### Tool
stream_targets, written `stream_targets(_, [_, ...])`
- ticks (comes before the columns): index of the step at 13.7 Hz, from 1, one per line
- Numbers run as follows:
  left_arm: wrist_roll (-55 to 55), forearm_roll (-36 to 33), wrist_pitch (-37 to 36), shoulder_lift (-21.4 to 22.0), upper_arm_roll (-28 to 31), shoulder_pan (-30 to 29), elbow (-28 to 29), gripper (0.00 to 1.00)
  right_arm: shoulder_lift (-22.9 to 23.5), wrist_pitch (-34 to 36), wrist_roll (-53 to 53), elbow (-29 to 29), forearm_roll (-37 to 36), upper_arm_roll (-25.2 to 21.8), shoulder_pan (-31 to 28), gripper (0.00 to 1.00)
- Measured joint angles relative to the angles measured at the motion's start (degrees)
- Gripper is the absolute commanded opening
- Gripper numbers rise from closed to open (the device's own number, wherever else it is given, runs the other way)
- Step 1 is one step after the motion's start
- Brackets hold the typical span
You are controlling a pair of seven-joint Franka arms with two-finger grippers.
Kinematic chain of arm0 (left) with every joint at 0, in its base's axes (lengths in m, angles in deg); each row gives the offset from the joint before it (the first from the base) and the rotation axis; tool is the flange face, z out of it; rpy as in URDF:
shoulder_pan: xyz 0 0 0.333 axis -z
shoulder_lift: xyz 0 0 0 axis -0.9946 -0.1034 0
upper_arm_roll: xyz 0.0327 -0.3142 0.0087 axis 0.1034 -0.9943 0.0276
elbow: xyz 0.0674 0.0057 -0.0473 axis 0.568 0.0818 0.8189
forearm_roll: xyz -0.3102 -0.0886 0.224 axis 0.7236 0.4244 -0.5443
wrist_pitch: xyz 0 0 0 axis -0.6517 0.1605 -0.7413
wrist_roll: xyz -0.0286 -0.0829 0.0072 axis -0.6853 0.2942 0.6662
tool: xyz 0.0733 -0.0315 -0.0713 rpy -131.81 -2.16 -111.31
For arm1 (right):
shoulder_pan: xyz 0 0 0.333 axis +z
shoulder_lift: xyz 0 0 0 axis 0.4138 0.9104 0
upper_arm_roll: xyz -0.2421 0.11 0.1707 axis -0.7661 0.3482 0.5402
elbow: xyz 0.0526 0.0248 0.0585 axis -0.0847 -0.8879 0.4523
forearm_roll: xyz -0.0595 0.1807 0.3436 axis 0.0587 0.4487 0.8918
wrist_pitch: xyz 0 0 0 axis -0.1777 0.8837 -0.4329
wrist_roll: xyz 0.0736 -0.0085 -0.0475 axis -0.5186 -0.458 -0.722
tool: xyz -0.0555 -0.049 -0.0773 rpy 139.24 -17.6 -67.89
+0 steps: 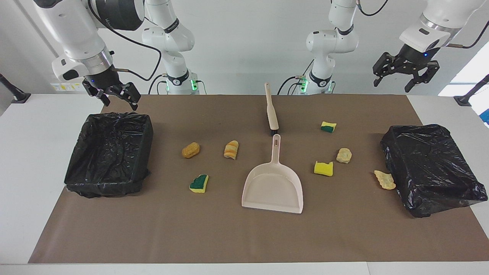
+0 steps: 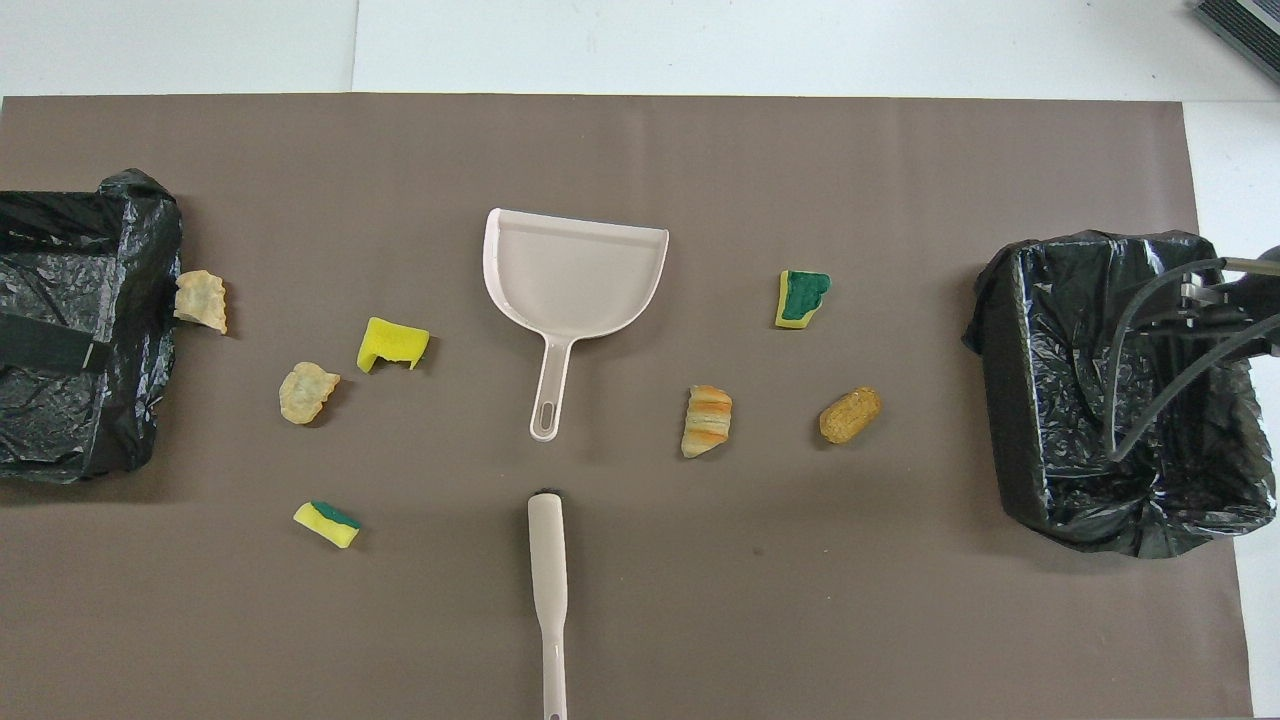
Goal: Sweep and dump trash in bin
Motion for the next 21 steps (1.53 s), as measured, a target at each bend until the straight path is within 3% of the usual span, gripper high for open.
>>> stream_targets(7, [6.93,0.0,-0.52,2.91,-8.56,0.13,5.15,1.0,0.0,0.0,0.0,-0.16,0.0,0.04,0.1,1.0])
stream_targets(15, [23.69,1.82,8.7,14.43,-22.15,0.32,29.24,1.0,0.83,-1.28,-3.6,-2.17,0.82,0.38,0.23,1.0])
stream_targets(18, [27.04,6.56,14.74,17.33,-26.82,0.34,37.46,1.0,3.39,-2.33,-3.92,-2.09,1.77,1.62,0.27,1.0])
stream_targets(21, [27.5,10.88,19.23,20.3,-30.85,0.35,45.2,1.0,8.08,-8.0,-1.98,-2.01,1.88,6.09,0.49,1.0])
